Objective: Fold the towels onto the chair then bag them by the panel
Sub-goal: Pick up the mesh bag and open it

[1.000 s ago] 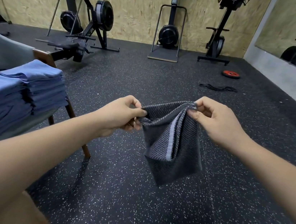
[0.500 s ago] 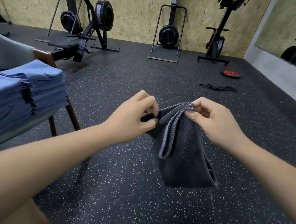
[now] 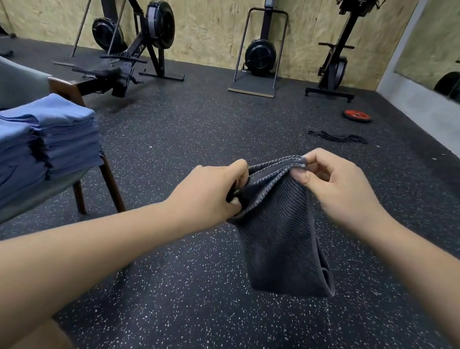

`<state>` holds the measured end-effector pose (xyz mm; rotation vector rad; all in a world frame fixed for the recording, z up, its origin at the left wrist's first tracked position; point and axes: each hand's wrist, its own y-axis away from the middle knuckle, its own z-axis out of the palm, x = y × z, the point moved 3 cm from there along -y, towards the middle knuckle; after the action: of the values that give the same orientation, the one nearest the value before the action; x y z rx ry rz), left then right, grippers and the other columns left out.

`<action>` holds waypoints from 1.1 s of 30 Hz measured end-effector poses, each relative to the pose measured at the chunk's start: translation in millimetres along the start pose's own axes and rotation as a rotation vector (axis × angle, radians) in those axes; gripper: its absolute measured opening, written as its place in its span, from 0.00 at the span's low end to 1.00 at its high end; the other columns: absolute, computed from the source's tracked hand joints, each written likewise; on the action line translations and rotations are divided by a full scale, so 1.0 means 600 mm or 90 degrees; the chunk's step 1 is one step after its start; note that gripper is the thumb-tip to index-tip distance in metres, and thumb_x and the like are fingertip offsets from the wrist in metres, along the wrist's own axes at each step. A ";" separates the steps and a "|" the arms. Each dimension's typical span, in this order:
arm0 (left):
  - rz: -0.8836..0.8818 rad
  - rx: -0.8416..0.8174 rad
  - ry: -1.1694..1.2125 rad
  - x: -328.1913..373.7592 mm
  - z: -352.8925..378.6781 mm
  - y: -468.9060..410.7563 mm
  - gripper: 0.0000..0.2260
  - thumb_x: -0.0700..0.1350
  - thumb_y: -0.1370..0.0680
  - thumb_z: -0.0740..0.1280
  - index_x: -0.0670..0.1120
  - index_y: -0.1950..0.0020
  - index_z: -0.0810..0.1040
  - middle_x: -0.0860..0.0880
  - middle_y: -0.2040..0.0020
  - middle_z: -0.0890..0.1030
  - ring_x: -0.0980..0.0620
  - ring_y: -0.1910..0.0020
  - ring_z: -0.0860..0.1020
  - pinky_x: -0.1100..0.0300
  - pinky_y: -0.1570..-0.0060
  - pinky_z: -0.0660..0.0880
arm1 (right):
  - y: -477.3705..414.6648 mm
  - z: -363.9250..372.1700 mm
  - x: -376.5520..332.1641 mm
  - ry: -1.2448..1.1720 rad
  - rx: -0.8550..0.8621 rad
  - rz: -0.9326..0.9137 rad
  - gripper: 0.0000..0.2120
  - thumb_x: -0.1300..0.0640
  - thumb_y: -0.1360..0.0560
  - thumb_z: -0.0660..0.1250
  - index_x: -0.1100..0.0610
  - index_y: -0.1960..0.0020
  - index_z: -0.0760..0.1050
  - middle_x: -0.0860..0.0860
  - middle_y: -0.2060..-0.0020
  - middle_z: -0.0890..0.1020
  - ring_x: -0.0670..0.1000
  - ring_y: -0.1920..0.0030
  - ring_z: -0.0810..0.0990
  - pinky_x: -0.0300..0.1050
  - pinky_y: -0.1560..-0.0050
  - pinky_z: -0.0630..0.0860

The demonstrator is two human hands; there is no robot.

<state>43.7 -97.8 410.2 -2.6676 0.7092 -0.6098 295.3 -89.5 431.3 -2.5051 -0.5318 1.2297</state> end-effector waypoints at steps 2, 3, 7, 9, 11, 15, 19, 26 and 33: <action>-0.003 0.001 0.008 -0.014 -0.012 -0.003 0.13 0.42 0.25 0.72 0.54 0.50 0.69 0.54 0.63 0.78 0.49 0.61 0.77 0.53 0.61 0.68 | -0.001 -0.007 0.005 0.016 -0.008 0.006 0.04 0.48 0.18 0.72 0.48 0.47 0.82 0.50 0.53 0.87 0.59 0.50 0.85 0.65 0.43 0.79; 0.005 -0.007 0.022 -0.020 -0.018 -0.005 0.13 0.41 0.24 0.72 0.54 0.50 0.69 0.54 0.61 0.80 0.49 0.60 0.78 0.52 0.60 0.72 | -0.001 -0.010 0.007 0.021 -0.018 0.009 0.04 0.48 0.18 0.72 0.48 0.47 0.82 0.50 0.53 0.87 0.58 0.50 0.85 0.65 0.42 0.79; 0.082 -0.070 0.061 -0.035 -0.043 -0.007 0.12 0.38 0.19 0.71 0.54 0.49 0.74 0.59 0.56 0.80 0.57 0.55 0.79 0.56 0.54 0.76 | 0.001 -0.014 0.015 0.028 -0.058 0.022 0.03 0.49 0.17 0.72 0.47 0.49 0.81 0.50 0.53 0.87 0.59 0.50 0.84 0.64 0.42 0.79; 0.111 -0.099 0.045 -0.042 -0.046 -0.009 0.11 0.36 0.20 0.70 0.54 0.51 0.78 0.59 0.56 0.80 0.58 0.55 0.79 0.56 0.52 0.76 | 0.002 -0.011 0.018 0.027 -0.077 0.029 0.04 0.49 0.17 0.71 0.48 0.50 0.81 0.50 0.54 0.87 0.59 0.50 0.84 0.62 0.42 0.78; 0.106 -0.120 0.031 -0.050 -0.045 -0.010 0.11 0.37 0.20 0.69 0.54 0.51 0.82 0.58 0.54 0.83 0.55 0.54 0.81 0.54 0.51 0.77 | 0.004 -0.006 0.019 0.024 -0.102 0.034 0.05 0.48 0.17 0.70 0.49 0.50 0.81 0.51 0.54 0.86 0.57 0.52 0.84 0.59 0.44 0.78; 0.078 -0.134 0.058 -0.056 -0.049 -0.009 0.06 0.44 0.21 0.70 0.54 0.52 0.85 0.58 0.54 0.86 0.56 0.53 0.83 0.55 0.48 0.78 | 0.006 -0.001 0.021 -0.001 -0.137 0.063 0.06 0.49 0.16 0.69 0.49 0.50 0.81 0.51 0.52 0.87 0.58 0.47 0.84 0.60 0.39 0.78; 0.089 -0.147 0.041 -0.066 -0.052 -0.010 0.14 0.64 0.21 0.72 0.55 0.57 0.84 0.58 0.55 0.83 0.56 0.55 0.81 0.58 0.53 0.75 | 0.007 0.004 0.030 -0.069 -0.148 0.107 0.06 0.52 0.15 0.69 0.53 0.48 0.82 0.53 0.49 0.88 0.53 0.48 0.84 0.61 0.33 0.76; 0.071 -0.025 0.067 -0.076 -0.057 -0.014 0.11 0.56 0.24 0.78 0.52 0.57 0.81 0.58 0.58 0.83 0.57 0.57 0.81 0.54 0.54 0.77 | 0.007 0.006 0.028 -0.129 -0.151 0.147 0.07 0.55 0.14 0.66 0.57 0.47 0.81 0.45 0.57 0.85 0.42 0.57 0.79 0.44 0.49 0.74; -0.027 -0.022 0.052 -0.084 -0.054 -0.017 0.13 0.55 0.23 0.78 0.56 0.44 0.78 0.59 0.52 0.80 0.58 0.46 0.77 0.53 0.45 0.77 | 0.009 0.007 0.023 -0.092 -0.163 0.143 0.08 0.53 0.14 0.67 0.55 0.47 0.82 0.52 0.49 0.88 0.47 0.49 0.82 0.59 0.35 0.77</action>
<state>-7.5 -68.9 425.8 -2.7086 0.6931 -0.7269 301.0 -87.7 417.2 -2.7642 -0.4776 1.5203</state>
